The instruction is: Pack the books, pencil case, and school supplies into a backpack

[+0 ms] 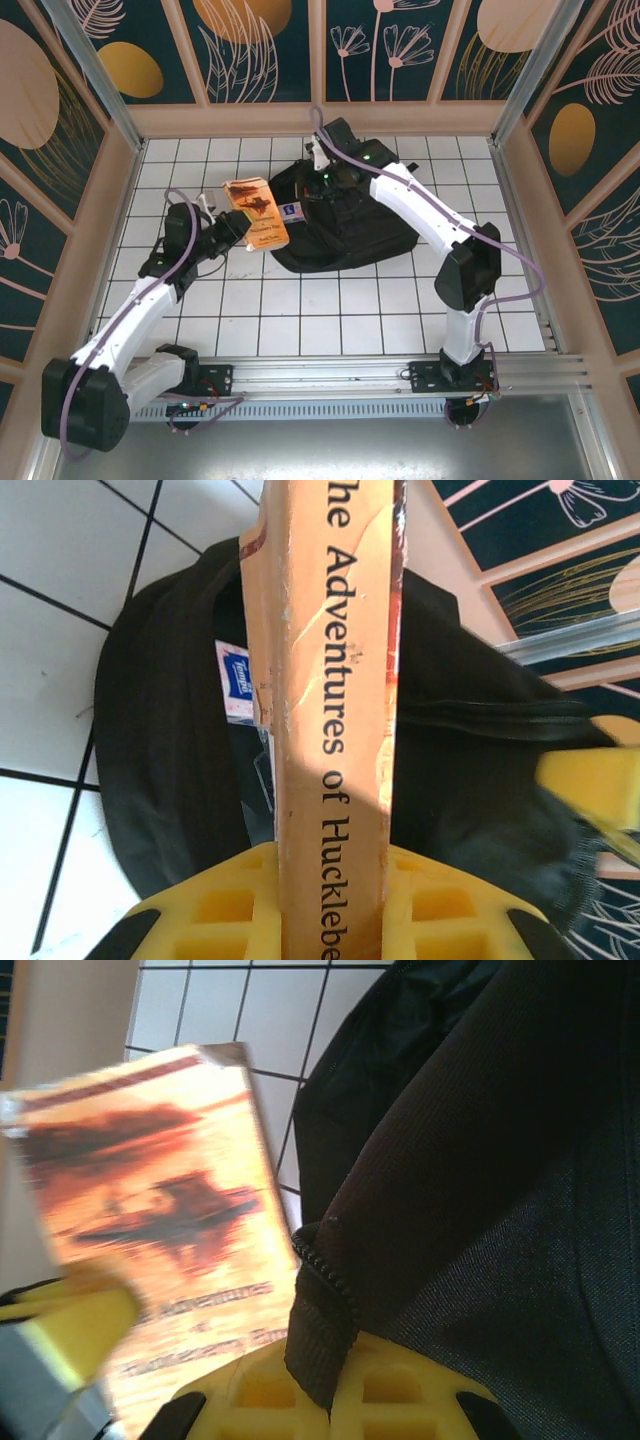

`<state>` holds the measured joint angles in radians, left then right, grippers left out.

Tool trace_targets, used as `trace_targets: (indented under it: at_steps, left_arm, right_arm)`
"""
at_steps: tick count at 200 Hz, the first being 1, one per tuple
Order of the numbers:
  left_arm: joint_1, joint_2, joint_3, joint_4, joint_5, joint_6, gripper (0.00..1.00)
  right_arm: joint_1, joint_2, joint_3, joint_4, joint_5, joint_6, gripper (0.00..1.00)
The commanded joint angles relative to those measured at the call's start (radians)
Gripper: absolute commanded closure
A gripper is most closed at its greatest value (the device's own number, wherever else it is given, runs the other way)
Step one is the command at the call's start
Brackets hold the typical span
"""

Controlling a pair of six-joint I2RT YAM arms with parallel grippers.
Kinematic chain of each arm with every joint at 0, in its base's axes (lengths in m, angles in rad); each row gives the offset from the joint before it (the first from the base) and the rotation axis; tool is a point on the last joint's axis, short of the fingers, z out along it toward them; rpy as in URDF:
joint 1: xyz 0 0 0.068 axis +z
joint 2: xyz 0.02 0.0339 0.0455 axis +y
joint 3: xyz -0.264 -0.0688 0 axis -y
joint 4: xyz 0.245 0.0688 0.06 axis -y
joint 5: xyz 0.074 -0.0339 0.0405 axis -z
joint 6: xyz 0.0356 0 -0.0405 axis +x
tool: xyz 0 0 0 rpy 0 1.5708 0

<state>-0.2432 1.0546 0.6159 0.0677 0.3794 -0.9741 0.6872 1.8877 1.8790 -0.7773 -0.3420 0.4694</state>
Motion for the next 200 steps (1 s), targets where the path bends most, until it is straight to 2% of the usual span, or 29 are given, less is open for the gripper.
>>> trace_targets:
  at_steps: [1, 28, 75, 92, 136, 200]
  left_arm:
    - [-0.007, 0.046, -0.057, 0.419, 0.079, -0.158, 1.0]
    - [-0.029, 0.103, -0.082, 0.566, 0.079, -0.209, 1.0]
    - [-0.095, 0.197, -0.111, 0.695, 0.027, -0.27, 1.0]
    - [-0.113, 0.206, -0.126, 0.705, -0.011, -0.302, 1.0]
    - [-0.155, 0.151, -0.139, 0.597, -0.147, -0.339, 1.0]
    - [-0.222, 0.175, -0.144, 0.581, -0.192, -0.344, 1.0]
  right_arm:
    - [0.003, -0.059, 0.011, 0.018, -0.076, 0.033, 1.0]
    - [0.0, -0.074, 0.024, 0.024, -0.101, 0.053, 1.0]
    - [-0.002, -0.058, 0.065, 0.028, -0.13, 0.081, 1.0]
    - [-0.003, -0.047, 0.091, 0.021, -0.126, 0.093, 1.0]
    - [-0.019, -0.054, 0.109, 0.044, -0.091, 0.144, 1.0]
    - [-0.037, -0.038, 0.127, 0.074, -0.106, 0.187, 1.0]
